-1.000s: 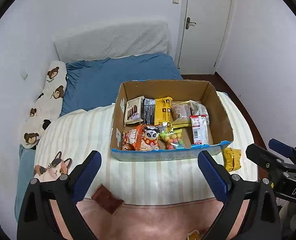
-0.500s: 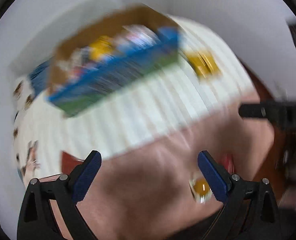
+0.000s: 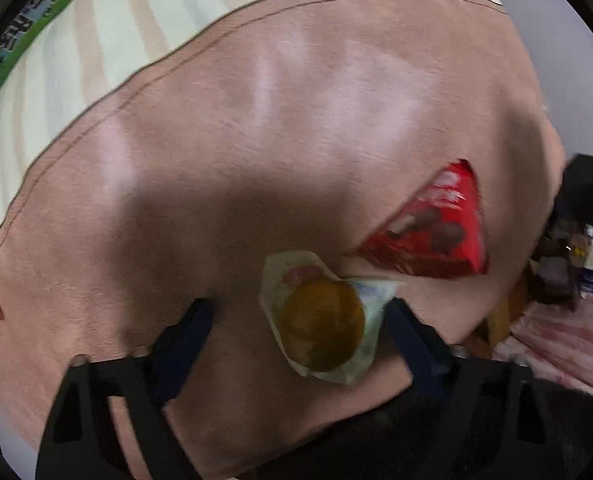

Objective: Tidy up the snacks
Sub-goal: 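Grasp the round yellow cake packet with left tool while right tool grasps red candy packet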

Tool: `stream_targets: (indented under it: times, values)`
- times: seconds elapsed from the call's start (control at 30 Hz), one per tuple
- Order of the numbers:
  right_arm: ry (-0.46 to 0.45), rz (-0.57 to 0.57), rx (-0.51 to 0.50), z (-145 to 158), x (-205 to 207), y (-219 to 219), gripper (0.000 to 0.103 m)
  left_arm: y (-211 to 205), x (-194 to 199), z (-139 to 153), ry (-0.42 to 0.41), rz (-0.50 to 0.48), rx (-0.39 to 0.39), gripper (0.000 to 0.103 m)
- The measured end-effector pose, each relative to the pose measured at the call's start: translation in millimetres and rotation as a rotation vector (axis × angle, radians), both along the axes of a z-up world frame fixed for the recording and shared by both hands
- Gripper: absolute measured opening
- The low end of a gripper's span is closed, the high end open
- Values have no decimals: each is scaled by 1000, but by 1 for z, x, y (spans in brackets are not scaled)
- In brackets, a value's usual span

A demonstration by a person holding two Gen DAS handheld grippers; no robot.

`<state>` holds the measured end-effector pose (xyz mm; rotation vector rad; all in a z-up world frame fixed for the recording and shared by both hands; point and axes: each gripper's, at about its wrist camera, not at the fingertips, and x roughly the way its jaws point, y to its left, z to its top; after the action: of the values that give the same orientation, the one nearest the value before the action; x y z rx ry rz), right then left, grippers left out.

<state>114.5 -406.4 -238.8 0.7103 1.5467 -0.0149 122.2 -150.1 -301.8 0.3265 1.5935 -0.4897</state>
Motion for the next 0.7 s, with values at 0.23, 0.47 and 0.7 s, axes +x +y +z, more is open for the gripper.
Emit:
stream_targets:
  times: [0.23, 0.47, 0.7]
  values:
    - [40, -13, 78, -20, 5, 18, 99, 38, 7, 8, -49, 104, 41, 57]
    - [67, -20, 72, -42, 21, 46, 99, 96, 14, 6, -26, 325, 36, 57]
    - [76, 123, -107, -44, 25, 77, 65, 111, 3, 6, -25, 394, 21, 57]
